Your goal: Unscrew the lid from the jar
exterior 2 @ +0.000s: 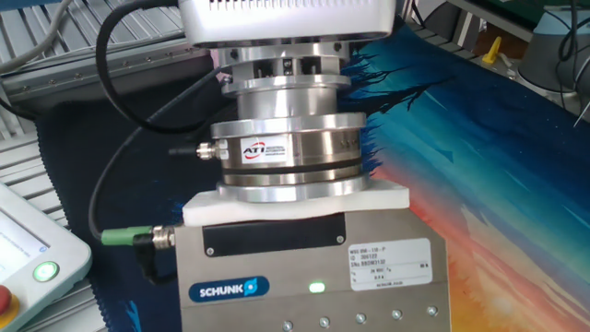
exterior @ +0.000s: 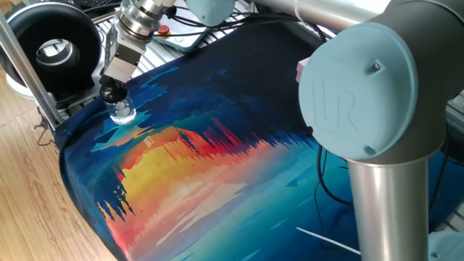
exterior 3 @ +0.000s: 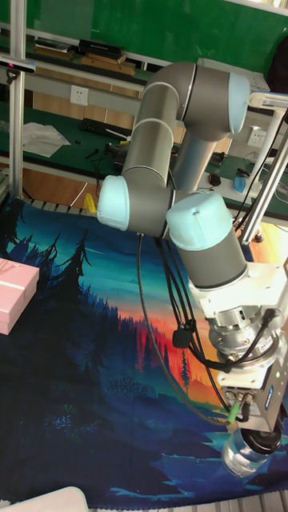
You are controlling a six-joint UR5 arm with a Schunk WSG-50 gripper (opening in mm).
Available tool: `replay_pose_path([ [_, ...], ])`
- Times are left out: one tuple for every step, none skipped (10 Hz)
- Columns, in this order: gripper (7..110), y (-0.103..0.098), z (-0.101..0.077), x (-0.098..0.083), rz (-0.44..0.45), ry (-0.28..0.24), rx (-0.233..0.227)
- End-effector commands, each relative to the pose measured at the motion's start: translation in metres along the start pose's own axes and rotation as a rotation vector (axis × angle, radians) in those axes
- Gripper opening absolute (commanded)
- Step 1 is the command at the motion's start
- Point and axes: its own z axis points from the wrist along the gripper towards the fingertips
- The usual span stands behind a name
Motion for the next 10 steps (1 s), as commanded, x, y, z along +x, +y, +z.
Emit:
replay_pose_path([
  [22, 0.000, -0.003, 0.005, -0.019, 0.028, -0.011],
  [22, 0.000, -0.005, 0.008, -0.044, 0.047, -0.020],
  [22, -0.002, -0.007, 0.009, -0.073, 0.066, -0.026],
  [22, -0.002, -0.007, 0.008, -0.098, 0.082, -0.041],
  [22, -0.003, -0.006, 0.006, -0.120, 0.095, -0.055],
  [22, -0.001, -0.003, 0.000, -0.142, 0.101, -0.072],
  [22, 0.000, 0.000, -0.003, -0.152, 0.110, -0.078],
  [22, 0.001, 0.000, -0.001, -0.162, 0.128, -0.083],
  [22, 0.001, -0.001, 0.003, -0.179, 0.148, -0.091],
  [22, 0.003, -0.006, 0.009, -0.206, 0.172, -0.112],
])
